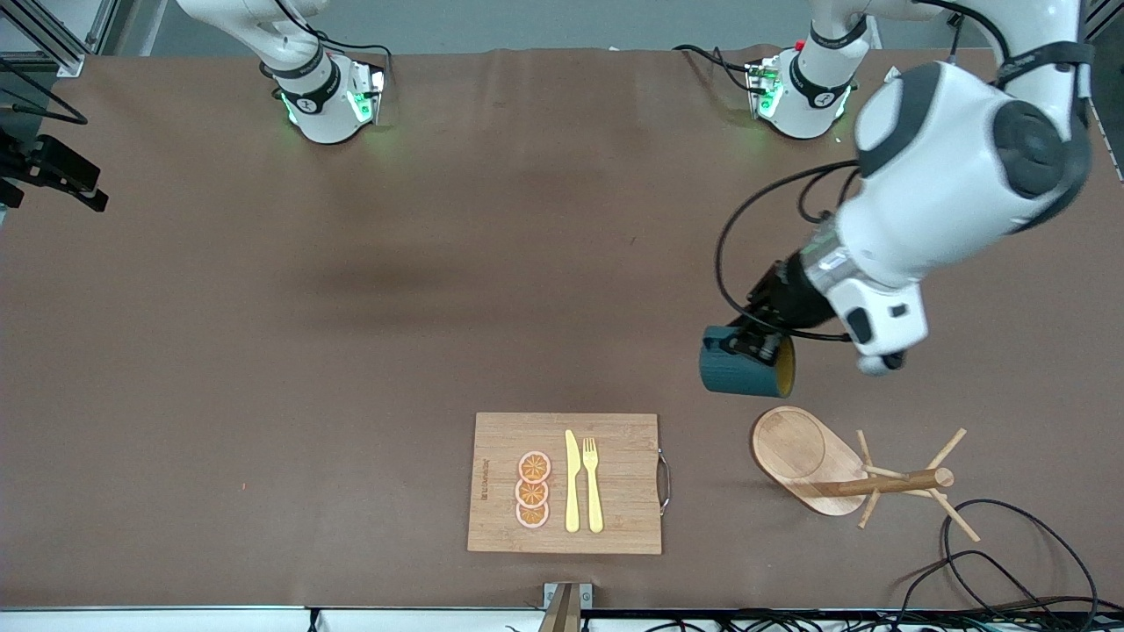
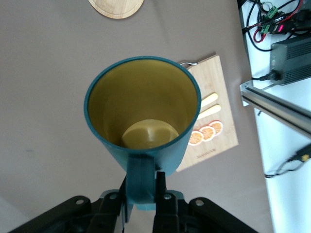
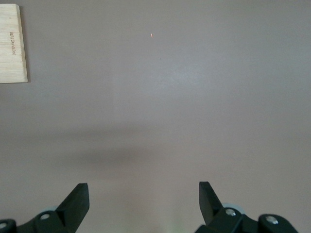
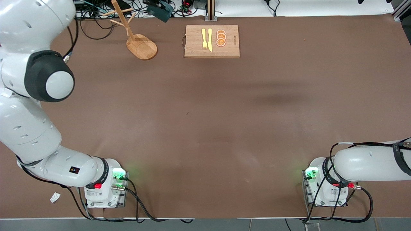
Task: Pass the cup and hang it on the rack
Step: 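Carry the mug with the left gripper to the wooden rack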
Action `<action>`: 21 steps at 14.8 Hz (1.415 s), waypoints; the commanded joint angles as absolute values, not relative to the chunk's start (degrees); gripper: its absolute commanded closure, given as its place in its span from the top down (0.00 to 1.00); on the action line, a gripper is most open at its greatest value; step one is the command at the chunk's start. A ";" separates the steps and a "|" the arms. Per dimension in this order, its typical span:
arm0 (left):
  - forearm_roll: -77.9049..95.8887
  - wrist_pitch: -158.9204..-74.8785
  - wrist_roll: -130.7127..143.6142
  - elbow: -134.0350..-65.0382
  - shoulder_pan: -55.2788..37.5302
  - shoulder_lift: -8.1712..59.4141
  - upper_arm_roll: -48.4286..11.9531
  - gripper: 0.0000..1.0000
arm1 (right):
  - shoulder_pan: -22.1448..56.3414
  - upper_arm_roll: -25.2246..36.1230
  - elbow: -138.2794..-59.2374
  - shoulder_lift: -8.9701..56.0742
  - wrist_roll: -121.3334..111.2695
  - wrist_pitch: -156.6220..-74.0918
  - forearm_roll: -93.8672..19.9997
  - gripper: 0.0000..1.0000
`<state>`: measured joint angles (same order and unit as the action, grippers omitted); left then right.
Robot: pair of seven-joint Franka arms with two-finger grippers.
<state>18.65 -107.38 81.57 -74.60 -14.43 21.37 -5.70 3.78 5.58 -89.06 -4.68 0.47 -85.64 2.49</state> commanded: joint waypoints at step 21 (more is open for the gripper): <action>51.59 -107.67 60.65 -75.67 3.86 32.25 -5.80 0.00 | 4.22 5.28 -88.59 -4.48 2.17 -85.43 3.87 1.00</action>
